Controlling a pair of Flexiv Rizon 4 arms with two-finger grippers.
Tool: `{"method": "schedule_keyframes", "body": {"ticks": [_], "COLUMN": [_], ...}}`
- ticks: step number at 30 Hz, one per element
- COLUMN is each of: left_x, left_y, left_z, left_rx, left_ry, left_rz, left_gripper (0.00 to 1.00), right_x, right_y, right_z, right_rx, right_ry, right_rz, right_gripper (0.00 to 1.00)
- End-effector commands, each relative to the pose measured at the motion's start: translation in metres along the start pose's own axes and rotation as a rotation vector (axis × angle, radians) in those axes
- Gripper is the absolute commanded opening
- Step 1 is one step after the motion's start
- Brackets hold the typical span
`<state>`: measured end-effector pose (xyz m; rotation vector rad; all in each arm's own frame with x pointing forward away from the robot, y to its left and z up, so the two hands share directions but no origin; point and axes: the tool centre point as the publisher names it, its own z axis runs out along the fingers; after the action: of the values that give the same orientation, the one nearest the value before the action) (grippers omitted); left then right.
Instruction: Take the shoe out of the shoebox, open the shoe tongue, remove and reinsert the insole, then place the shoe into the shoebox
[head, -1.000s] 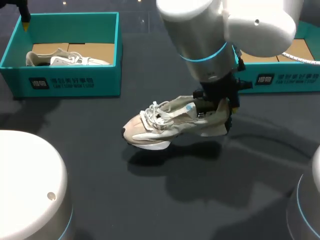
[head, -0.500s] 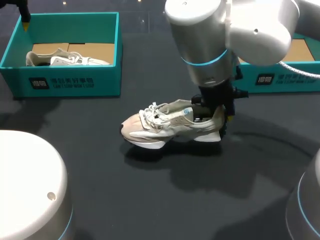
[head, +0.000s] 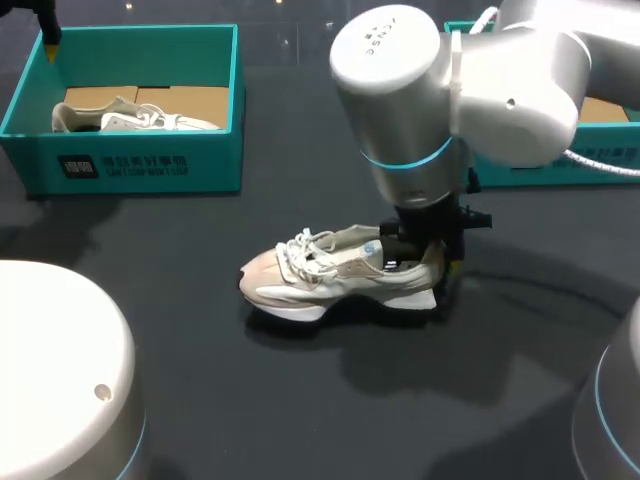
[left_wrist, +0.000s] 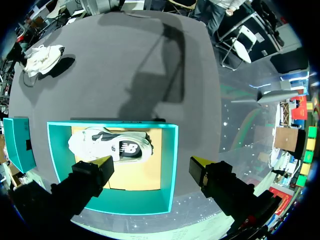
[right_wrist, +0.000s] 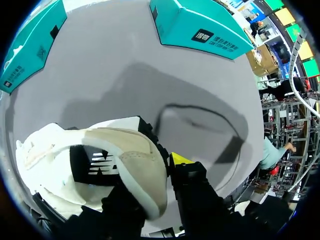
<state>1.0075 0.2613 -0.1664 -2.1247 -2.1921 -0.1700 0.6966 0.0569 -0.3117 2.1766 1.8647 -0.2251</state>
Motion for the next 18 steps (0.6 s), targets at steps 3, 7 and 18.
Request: {"method": "schedule_keyframes", "body": {"ticks": [3,7,18], "left_x": [0.000,0.000,0.000], "left_y": [-0.001,-0.001,-0.001], "left_z": [0.000,0.000,0.000], "left_rx": [-0.002,-0.002,-0.002], "left_ry": [0.001,0.001,0.001], "left_rz": [0.000,0.000,0.000], "left_gripper": [1.00,1.00,1.00], "right_x": [0.011,0.014,0.023], "right_y": [0.000,-0.003,-0.009], "right_z": [0.021,0.030,0.049], "right_rx": [0.034,0.036,0.062], "right_ry": [0.002,0.017,0.028], "right_rz": [-0.007,-0.001,-0.015], "right_gripper": [0.00,0.00,0.00]}}
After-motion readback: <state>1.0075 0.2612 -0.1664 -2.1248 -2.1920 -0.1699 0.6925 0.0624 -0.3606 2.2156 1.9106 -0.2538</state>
